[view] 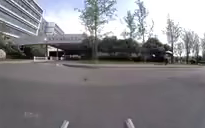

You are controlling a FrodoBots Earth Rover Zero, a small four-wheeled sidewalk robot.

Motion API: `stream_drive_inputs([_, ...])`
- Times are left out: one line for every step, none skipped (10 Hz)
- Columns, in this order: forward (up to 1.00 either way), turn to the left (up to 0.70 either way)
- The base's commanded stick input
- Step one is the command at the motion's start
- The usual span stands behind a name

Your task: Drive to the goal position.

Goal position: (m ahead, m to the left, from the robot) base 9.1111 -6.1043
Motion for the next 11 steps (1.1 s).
stream_drive_inputs([0.70,0.00])
stream_drive_inputs([0.70,0.00])
stream_drive_inputs([0.70,0.00])
stream_drive_inputs([0.70,0.00])
stream_drive_inputs([0.70,0.00])
stream_drive_inputs([0.70,-0.03])
stream_drive_inputs([0.70,-0.14])
stream_drive_inputs([0.70,-0.14])
stream_drive_inputs([0.70,-0.14])
stream_drive_inputs([0.70,-0.14])
stream_drive_inputs([0.70,-0.14])
